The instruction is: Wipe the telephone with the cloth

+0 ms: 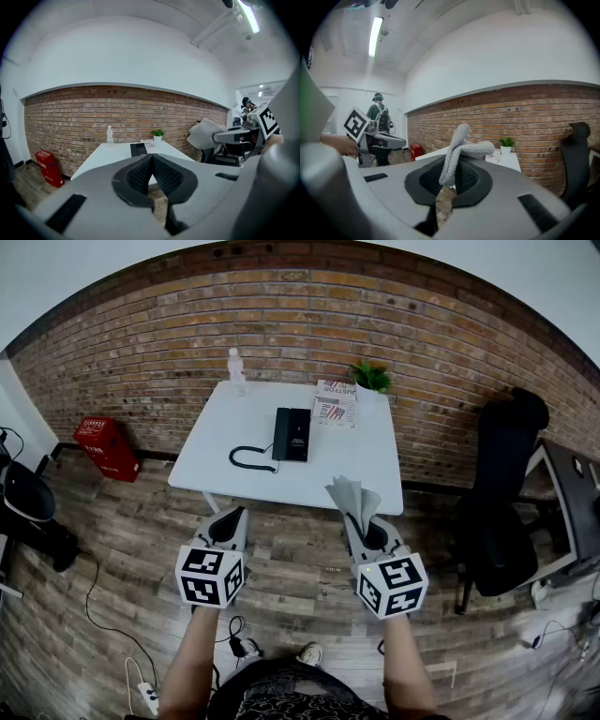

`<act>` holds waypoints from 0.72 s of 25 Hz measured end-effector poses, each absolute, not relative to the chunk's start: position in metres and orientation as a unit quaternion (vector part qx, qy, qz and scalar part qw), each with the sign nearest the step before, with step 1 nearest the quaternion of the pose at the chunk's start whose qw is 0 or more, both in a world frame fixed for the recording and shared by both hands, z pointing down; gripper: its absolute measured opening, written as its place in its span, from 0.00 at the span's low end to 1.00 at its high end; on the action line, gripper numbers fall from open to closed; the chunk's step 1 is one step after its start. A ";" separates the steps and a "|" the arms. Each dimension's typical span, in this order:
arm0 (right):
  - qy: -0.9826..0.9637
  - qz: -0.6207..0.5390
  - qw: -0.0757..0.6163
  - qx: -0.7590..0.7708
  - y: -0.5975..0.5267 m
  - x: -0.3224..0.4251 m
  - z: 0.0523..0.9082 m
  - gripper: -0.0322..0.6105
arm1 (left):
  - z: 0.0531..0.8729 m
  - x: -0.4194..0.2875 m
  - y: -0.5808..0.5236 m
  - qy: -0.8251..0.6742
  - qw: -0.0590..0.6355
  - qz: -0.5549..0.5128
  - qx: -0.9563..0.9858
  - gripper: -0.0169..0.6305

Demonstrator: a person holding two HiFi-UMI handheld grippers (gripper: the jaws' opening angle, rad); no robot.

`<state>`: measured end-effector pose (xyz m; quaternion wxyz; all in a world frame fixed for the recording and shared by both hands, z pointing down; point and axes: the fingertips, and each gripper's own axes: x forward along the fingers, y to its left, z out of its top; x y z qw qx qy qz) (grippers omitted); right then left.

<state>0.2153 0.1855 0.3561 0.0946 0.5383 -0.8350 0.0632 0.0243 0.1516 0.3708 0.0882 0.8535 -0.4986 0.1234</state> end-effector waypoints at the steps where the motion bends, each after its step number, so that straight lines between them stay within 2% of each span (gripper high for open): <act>1: -0.837 0.062 0.096 0.535 0.186 0.218 0.357 0.07 | 0.371 0.028 0.151 -0.500 0.087 0.124 0.852 0.03; 18: -0.859 0.064 0.092 0.500 0.170 0.241 0.368 0.07 | 0.376 0.060 0.137 -0.517 0.090 0.129 0.841 0.03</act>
